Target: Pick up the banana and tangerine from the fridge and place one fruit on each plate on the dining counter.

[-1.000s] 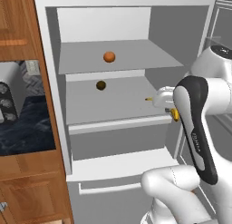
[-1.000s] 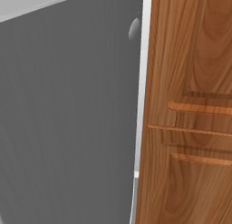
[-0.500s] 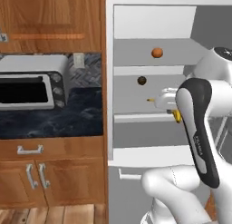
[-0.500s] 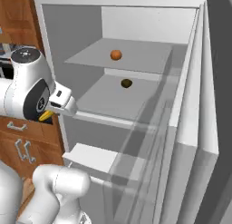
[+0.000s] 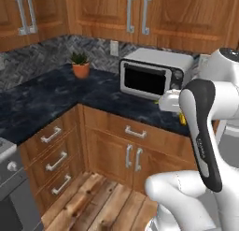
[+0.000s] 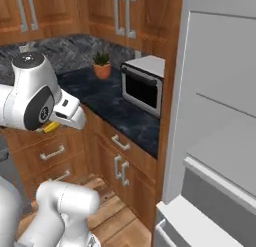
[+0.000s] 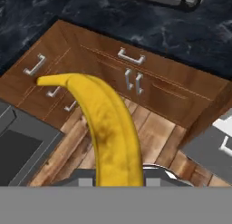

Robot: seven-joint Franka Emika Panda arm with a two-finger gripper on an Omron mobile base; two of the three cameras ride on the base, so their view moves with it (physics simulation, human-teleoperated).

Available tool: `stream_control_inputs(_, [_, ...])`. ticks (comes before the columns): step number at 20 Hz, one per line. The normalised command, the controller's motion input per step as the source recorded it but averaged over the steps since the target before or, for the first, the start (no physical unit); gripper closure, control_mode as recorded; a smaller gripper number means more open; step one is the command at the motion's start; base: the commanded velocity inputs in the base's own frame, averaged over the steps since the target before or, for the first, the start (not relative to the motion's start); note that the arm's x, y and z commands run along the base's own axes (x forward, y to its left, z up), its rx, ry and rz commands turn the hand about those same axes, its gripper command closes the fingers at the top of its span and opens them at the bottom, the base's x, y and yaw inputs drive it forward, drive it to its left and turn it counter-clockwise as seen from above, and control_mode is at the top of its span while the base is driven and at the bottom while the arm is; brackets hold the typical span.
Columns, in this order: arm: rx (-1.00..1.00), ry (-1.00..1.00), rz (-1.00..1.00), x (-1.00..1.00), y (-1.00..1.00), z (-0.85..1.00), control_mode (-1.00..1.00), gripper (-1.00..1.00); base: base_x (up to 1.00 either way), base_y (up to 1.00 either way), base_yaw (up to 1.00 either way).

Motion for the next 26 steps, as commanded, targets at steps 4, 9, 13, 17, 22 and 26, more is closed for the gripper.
stream_control_inputs(4, [0.0,0.0,0.0,0.0,0.0,0.0,1.0,1.0,0.0,0.43,0.96])
stream_control_inputs(9, [0.0,0.0,0.0,0.0,0.0,0.0,1.0,1.0,0.0,0.36,0.99])
stream_control_inputs(13, [0.0,0.0,0.0,0.0,0.0,0.0,1.0,1.0,0.0,0.25,1.0])
stream_control_inputs(17, [0.0,0.0,0.0,0.0,0.0,0.0,1.0,1.0,0.0,0.13,1.0])
stream_control_inputs(22, [0.0,0.0,0.0,0.0,0.0,0.0,1.0,1.0,0.0,0.1,1.0])
stream_control_inputs(26, [0.0,0.0,0.0,0.0,0.0,0.0,1.0,1.0,0.01,0.14,1.0])
